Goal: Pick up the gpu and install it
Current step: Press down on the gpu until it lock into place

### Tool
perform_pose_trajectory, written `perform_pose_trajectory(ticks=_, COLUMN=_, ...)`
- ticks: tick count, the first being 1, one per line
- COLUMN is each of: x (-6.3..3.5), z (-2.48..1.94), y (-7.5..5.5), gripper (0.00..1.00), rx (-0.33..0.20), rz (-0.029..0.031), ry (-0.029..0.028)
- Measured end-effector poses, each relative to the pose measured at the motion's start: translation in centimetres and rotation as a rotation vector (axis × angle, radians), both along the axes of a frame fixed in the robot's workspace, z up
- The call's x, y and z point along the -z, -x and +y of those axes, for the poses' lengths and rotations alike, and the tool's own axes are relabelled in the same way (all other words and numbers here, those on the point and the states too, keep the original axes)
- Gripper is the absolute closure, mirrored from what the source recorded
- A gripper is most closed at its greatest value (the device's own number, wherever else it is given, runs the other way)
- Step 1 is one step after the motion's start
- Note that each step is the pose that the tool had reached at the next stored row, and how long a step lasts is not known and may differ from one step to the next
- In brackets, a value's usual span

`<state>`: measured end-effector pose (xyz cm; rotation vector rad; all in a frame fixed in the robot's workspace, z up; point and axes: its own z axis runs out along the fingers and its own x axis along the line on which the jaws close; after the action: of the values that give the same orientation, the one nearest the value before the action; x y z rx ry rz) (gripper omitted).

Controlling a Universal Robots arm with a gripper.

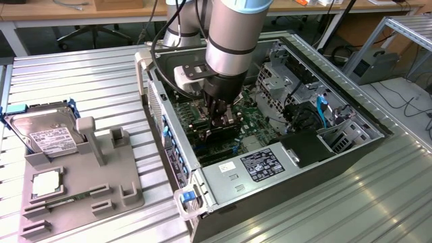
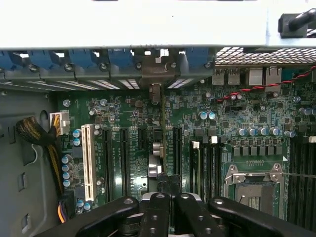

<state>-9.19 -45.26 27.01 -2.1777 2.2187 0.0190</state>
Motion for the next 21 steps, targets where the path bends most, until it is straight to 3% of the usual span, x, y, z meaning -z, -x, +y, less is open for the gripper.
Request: perform_pose_trajectory(ticks=21, x=-0.04, z=0.01, y=0.11, gripper=0.89, rx=0.0, rz=-0.0006, ry=-0.0013)
